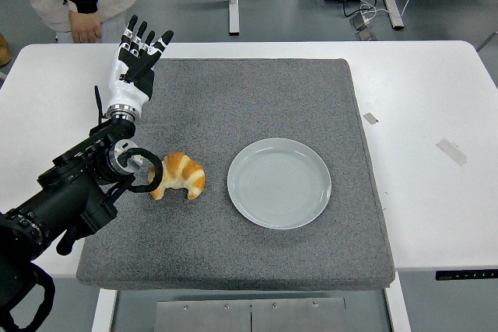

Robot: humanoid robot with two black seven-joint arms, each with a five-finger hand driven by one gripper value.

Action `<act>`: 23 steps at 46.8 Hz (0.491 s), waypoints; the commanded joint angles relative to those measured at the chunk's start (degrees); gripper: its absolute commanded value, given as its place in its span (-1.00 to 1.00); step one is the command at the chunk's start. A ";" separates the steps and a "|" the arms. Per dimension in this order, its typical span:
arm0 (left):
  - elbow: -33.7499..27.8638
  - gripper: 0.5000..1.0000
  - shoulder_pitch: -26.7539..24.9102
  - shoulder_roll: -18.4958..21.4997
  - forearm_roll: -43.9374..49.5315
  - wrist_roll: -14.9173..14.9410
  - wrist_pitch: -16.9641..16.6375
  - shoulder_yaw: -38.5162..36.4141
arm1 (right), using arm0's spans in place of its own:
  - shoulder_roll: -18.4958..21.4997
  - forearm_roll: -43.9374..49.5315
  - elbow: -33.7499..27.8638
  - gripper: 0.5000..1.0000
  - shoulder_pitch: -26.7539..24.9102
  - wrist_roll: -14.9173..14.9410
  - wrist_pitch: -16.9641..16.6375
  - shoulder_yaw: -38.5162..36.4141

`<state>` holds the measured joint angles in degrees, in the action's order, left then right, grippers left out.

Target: Place the bread on the plate

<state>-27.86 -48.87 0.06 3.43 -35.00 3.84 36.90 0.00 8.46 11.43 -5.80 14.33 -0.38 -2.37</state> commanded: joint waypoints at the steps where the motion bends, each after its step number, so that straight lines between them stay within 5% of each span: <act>1: 0.00 0.99 0.00 -0.06 -0.09 0.00 -0.06 -0.16 | 0.00 -0.02 0.00 1.00 0.00 0.00 -0.06 0.00; 23: 0.09 0.99 -0.35 2.49 -0.79 0.00 7.41 0.89 | 0.00 -0.02 0.00 1.00 0.00 0.00 -0.06 0.00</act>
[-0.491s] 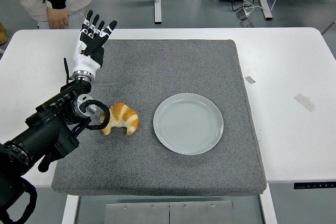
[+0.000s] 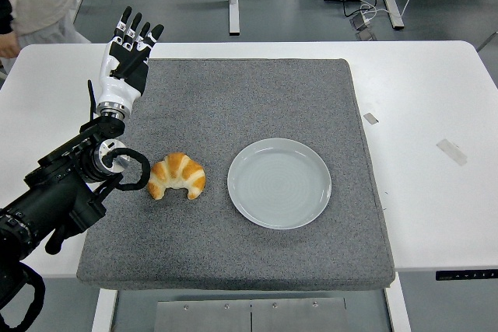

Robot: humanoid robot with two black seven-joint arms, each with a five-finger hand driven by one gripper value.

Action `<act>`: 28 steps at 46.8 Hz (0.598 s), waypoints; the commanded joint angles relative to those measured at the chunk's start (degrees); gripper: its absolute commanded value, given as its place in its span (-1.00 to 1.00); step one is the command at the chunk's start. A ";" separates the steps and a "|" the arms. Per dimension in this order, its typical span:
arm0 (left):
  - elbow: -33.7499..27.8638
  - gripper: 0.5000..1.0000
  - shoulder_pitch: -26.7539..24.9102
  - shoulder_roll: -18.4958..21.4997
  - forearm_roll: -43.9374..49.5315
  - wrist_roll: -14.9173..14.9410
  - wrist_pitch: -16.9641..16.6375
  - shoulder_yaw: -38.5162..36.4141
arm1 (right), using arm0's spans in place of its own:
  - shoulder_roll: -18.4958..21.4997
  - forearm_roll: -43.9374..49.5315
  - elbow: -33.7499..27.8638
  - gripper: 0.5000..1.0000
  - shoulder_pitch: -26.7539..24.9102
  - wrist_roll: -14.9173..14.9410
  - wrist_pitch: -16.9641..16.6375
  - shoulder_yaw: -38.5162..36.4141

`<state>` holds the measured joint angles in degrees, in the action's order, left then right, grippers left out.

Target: Place the bread on the plate

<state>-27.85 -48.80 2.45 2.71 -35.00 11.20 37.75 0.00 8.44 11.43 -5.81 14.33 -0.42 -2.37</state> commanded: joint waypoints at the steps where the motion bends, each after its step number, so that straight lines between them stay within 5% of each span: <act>1: 0.34 0.99 -0.77 0.18 0.01 0.00 0.05 0.04 | 0.00 0.00 0.09 1.00 0.01 0.00 0.06 0.00; 28: 0.52 0.99 -8.77 4.84 -5.07 0.00 1.02 -3.90 | 0.00 0.00 0.18 1.00 0.01 0.00 -0.02 -0.09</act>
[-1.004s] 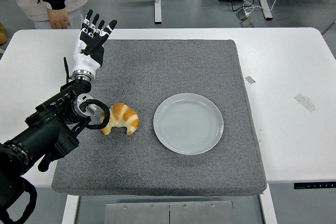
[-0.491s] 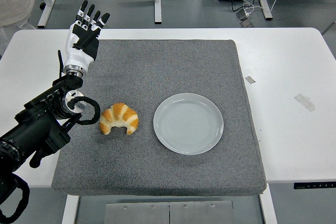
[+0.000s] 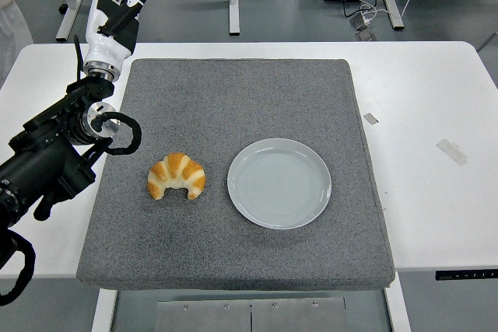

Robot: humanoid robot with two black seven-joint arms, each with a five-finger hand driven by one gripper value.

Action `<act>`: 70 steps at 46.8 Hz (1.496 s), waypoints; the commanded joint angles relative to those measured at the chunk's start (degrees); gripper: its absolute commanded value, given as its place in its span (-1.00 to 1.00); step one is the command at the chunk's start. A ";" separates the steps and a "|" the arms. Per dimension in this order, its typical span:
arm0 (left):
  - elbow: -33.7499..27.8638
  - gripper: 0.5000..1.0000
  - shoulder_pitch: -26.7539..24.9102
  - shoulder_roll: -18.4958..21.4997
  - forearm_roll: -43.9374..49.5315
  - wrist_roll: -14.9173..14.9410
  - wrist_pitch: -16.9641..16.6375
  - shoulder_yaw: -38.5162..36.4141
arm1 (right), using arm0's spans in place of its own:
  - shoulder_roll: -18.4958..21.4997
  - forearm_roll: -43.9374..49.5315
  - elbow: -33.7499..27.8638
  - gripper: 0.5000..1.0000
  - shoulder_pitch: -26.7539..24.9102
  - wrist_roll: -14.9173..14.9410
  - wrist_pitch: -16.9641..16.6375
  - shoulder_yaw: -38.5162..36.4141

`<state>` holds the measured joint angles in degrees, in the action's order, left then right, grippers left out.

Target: Place the bread on the plate

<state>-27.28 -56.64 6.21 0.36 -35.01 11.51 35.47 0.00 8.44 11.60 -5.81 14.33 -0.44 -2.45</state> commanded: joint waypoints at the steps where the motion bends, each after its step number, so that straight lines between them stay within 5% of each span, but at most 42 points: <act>1: -0.05 0.99 -1.45 1.43 -4.13 0.01 1.14 -2.33 | 0.00 0.00 0.00 1.00 0.01 -0.01 0.00 0.08; 12: -0.40 0.96 -6.46 5.82 -12.75 0.01 8.61 -5.76 | 0.00 0.00 0.00 1.00 0.01 -0.01 0.00 0.08; 30: -5.58 0.96 -16.04 16.36 -23.02 0.01 20.04 -23.78 | 0.00 0.00 0.00 1.00 0.01 -0.01 0.00 0.08; 53: -28.43 0.93 -15.78 31.75 -60.20 0.01 21.54 -29.23 | 0.00 0.00 0.00 1.00 0.01 -0.01 0.00 0.08; 61: -30.20 0.88 -15.69 32.72 -72.86 0.01 21.36 -31.96 | 0.00 0.00 0.00 1.00 0.01 -0.01 0.00 0.08; 70: -30.20 0.83 -15.60 32.63 -76.03 0.01 20.84 -33.27 | 0.00 0.00 0.00 1.00 0.01 -0.01 0.00 0.08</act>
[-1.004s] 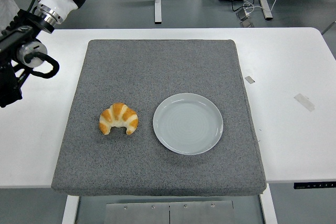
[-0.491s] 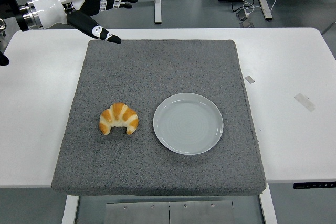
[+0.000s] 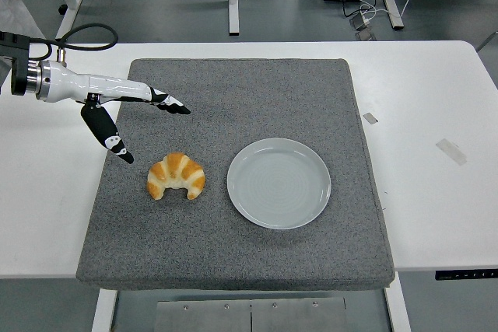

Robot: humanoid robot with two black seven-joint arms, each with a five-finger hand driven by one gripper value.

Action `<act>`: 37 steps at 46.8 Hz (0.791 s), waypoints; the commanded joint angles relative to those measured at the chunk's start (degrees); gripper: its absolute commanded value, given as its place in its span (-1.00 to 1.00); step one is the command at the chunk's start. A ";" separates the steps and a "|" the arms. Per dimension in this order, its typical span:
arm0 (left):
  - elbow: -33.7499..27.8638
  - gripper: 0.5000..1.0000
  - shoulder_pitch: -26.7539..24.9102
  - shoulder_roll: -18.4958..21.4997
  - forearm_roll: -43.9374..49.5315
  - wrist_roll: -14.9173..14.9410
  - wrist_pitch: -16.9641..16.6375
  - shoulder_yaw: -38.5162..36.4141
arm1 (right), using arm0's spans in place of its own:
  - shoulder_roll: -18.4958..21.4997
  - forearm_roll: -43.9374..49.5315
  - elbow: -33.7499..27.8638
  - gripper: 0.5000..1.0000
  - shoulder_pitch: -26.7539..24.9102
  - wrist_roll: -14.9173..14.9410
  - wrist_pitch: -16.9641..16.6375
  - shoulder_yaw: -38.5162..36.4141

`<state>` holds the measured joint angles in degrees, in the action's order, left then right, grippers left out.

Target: Place the bread on the plate

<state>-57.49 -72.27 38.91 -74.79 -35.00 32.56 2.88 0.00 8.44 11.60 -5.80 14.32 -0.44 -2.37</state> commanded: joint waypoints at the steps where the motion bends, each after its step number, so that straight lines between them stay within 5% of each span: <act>1: -0.08 0.82 0.03 -0.15 -1.23 0.00 -0.22 -0.86 | 0.00 0.00 0.00 1.00 0.00 0.00 0.00 0.00; 37: -1.13 0.73 2.05 -7.18 -5.54 0.00 -9.00 -6.39 | 0.00 0.00 0.00 1.00 0.00 0.00 0.00 0.00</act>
<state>-58.77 -70.31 32.16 -80.26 -35.00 24.24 -3.43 0.00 8.44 11.60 -5.80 14.33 -0.44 -2.37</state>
